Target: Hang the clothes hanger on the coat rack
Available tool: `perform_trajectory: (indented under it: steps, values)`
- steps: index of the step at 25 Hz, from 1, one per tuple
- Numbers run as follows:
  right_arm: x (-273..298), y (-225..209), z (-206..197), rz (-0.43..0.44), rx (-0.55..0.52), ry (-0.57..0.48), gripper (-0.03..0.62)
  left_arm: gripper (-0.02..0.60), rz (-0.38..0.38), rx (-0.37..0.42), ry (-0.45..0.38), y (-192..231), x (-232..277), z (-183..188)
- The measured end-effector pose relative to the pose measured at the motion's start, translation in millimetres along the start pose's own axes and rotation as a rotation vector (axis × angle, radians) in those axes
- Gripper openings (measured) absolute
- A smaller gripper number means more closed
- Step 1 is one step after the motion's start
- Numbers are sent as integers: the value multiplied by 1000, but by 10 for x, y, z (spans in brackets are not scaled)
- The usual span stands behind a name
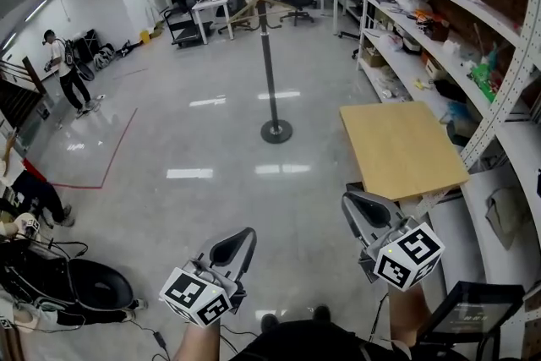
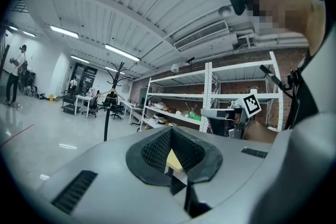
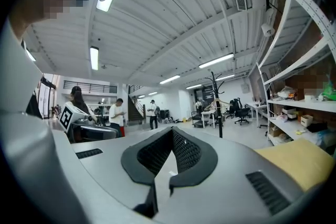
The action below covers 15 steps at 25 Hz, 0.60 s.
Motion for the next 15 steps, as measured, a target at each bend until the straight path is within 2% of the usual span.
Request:
perform_trajectory:
  steps: [5,9,15]
  values:
    - [22,68,9,-3,-25,1,6,0,10,3,-13,80,-61,1]
    - [26,92,41,3,-37,-4,6,0,10,76,-5,3,-57,11]
    - [22,102,56,19,-40,-13,6,0,-1,49,-6,-18,-48,42]
Point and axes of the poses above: the fingertips, and each gripper's own axes: x forward along the fingers, y to its left, z out of its top, the point moved 8 cm from there along -x, backward along the fingers, and after that the axes turned 3 degrees about z, right-handed, at the moved point
